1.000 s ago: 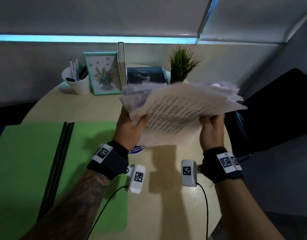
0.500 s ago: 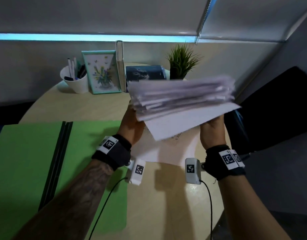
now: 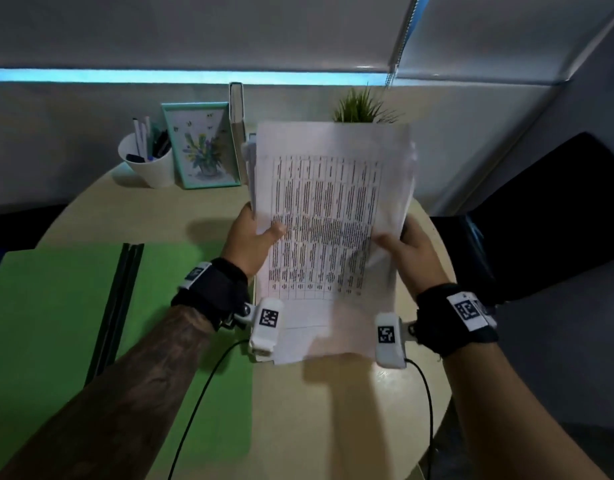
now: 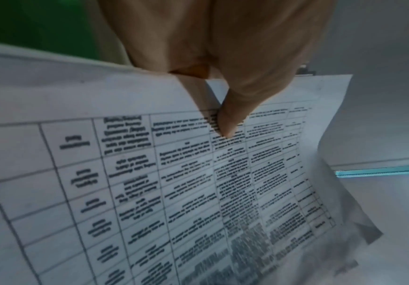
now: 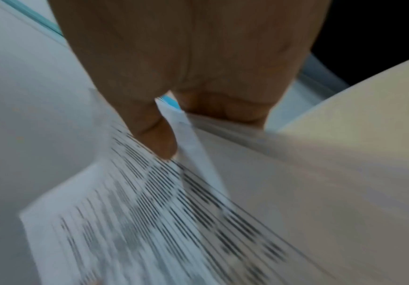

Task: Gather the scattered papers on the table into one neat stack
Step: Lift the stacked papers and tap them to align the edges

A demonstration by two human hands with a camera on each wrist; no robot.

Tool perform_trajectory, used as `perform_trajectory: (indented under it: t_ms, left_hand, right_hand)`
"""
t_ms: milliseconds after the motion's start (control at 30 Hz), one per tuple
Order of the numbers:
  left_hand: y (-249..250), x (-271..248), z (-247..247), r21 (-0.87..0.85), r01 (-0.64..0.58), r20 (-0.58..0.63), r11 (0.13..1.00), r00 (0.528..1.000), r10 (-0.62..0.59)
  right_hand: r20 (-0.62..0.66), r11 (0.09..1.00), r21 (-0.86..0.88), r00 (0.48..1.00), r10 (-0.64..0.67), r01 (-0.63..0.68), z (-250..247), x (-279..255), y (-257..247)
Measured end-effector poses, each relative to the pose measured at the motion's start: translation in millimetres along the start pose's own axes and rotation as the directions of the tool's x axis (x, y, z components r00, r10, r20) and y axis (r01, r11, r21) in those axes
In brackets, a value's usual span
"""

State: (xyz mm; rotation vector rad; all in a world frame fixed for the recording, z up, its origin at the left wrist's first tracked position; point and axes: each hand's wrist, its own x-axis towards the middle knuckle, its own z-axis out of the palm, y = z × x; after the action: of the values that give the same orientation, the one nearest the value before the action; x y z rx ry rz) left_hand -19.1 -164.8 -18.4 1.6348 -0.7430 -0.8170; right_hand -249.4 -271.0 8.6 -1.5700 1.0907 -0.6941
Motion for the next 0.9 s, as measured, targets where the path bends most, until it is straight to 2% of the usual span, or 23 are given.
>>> perform_trajectory:
  t_ms: [67, 133, 200, 233, 267, 333, 400, 467, 567, 667, 833, 900]
  left_hand:
    - [-7, -3, 0, -0.096, 0.039, -0.018, 0.995, 0.999, -0.041]
    - [-3, -3, -2, -0.236, 0.070, -0.018, 0.969, 0.997, -0.077]
    - [6, -5, -6, -0.360, 0.106, 0.050, 0.927, 0.994, -0.095]
    - [10, -8, -8, -0.358, 0.127, 0.108, 0.925, 0.990, -0.094]
    - [13, -12, -9, -0.274, 0.139, 0.167, 0.952, 0.981, -0.096]
    - [11, -21, -8, -0.011, 0.091, 0.247, 0.996, 0.965, -0.085]
    - [10, -23, -1, 0.109, -0.008, 0.197, 0.994, 0.980, -0.014]
    - [19, -22, 6, 0.124, -0.115, 0.091, 0.986, 0.990, 0.104]
    - [39, -17, 13, 0.044, -0.268, -0.087, 0.962, 0.959, 0.271]
    - [41, -11, 14, -0.045, -0.351, -0.172, 0.935, 0.925, 0.339]
    - [1, -15, 19, -0.019, -0.187, -0.113, 0.982, 0.976, 0.183]
    - [-3, -14, 21, -0.017, -0.168, -0.089, 0.986, 0.982, 0.166]
  right_hand:
    - [0.036, 0.996, -0.029, 0.996, 0.084, -0.083, 4, -6, 17]
    - [-0.023, 0.993, 0.044, 0.994, 0.110, -0.109, 7, -10, 23]
    - [-0.094, 0.985, 0.138, 0.989, 0.114, -0.100, 7, -14, 21]
    - [-0.108, 0.981, 0.173, 0.988, 0.110, -0.091, 6, -16, 20]
    - [-0.111, 0.977, 0.198, 0.989, 0.102, -0.078, 6, -18, 20]
    - [-0.125, 0.980, 0.195, 0.990, 0.068, -0.042, 8, -23, 18]
    - [-0.165, 0.993, 0.118, 0.986, -0.001, 0.021, 12, -23, 15]
    - [-0.208, 0.991, 0.067, 0.973, -0.097, 0.113, 15, -22, 4]
    - [-0.306, 0.955, 0.118, 0.925, -0.227, 0.273, 16, -19, -21]
    - [-0.345, 0.909, 0.223, 0.901, -0.263, 0.351, 18, -17, -31]
    - [-0.303, 0.952, 0.211, 0.941, -0.151, 0.220, 30, -24, 0]
    - [-0.305, 0.962, 0.198, 0.945, -0.121, 0.187, 32, -23, 4]
